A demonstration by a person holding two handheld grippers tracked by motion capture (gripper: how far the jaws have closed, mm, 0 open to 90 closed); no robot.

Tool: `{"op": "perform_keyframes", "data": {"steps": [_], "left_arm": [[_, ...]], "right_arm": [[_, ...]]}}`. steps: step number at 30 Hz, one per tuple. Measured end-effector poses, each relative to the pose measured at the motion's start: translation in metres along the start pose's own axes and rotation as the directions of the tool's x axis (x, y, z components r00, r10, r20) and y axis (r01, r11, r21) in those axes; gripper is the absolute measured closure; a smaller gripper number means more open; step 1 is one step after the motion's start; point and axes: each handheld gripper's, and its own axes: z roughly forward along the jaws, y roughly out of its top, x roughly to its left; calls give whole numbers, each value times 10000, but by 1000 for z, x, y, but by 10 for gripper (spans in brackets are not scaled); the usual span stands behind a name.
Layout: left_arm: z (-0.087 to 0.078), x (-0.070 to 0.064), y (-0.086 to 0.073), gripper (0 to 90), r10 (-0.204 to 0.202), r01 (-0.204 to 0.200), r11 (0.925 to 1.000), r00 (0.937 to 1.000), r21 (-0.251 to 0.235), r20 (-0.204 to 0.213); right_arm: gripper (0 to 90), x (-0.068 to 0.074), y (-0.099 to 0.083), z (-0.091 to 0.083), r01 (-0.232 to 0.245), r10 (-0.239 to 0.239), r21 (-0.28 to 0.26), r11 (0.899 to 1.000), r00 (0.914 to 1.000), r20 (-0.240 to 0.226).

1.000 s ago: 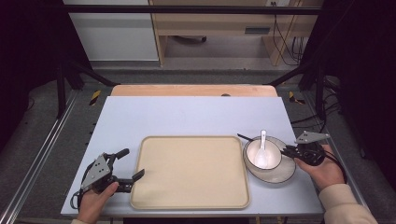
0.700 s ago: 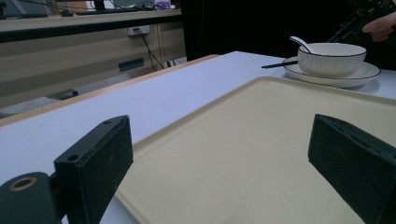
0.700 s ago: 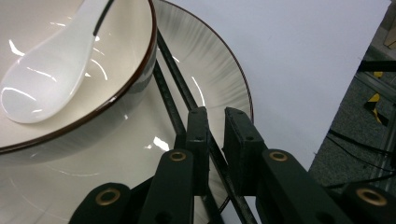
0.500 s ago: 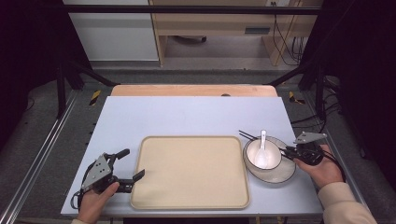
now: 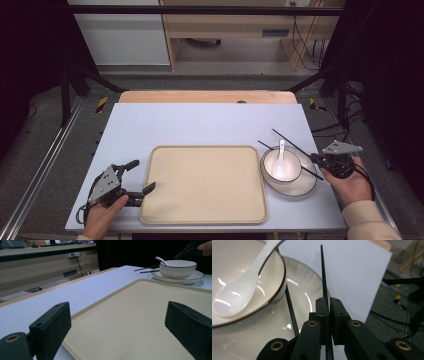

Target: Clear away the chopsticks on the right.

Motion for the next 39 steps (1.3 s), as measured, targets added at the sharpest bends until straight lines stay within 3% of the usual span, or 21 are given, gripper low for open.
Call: {"op": "perform_keyframes", "data": {"steps": [1,2,6,8,10,11,13,14,15,17,19,21,25,35,39], "left_arm": [[0,0,0,63,0,0,10000,10000,0,0],[0,0,0,63,-4,4,10000,10000,-3,2],[0,0,0,63,0,0,10000,10000,-3,10],[0,0,0,64,-6,6,10000,10000,-21,17],[0,0,0,63,-5,5,10000,10000,-20,19],[0,0,0,63,-8,8,10000,10000,-20,21],[0,0,0,63,-4,4,10000,10000,-35,22],[0,0,0,63,-4,4,10000,10000,-35,22],[0,-1,1,63,-1,1,10000,10000,-38,27],[0,-1,1,63,-3,3,10000,10000,-43,32],[-1,0,1,63,-6,7,10000,10000,-47,37],[-1,0,1,63,-5,5,10000,10000,-49,40],[0,-1,1,63,36,-36,10000,10000,-34,69],[0,-1,1,63,77,-77,10000,9999,-12,113],[0,-2,1,63,126,-126,9999,9998,24,125]], "right_arm": [[857,0,0,0,0,0,0,10000,10000,0],[857,1,5,-9,-187,201,-452,9988,9993,311],[858,5,13,-22,-416,485,-1066,9934,9969,622],[857,14,21,-32,-473,568,-1488,9877,9966,599],[857,18,24,-34,-404,495,-1587,9865,9973,543],[857,29,32,-38,-317,392,-1778,9836,9985,392],[857,38,37,-39,-193,249,-1911,9814,9993,269],[857,38,37,-39,-193,249,-1911,9814,9993,269],[857,49,44,-39,-121,126,-1949,9807,9999,15],[857,53,46,-39,-62,51,-1943,9809,10000,-63],[857,69,56,-36,159,-237,-1892,9818,9990,-387],[857,73,58,-36,223,-312,-1854,9824,9985,-451],[857,97,66,-28,522,-668,-1633,9852,9941,-855],[857,122,69,-22,829,-1027,-1489,9854,9861,-1308],[857,126,64,-17,720,-922,-1385,9877,9850,-1457]]}}
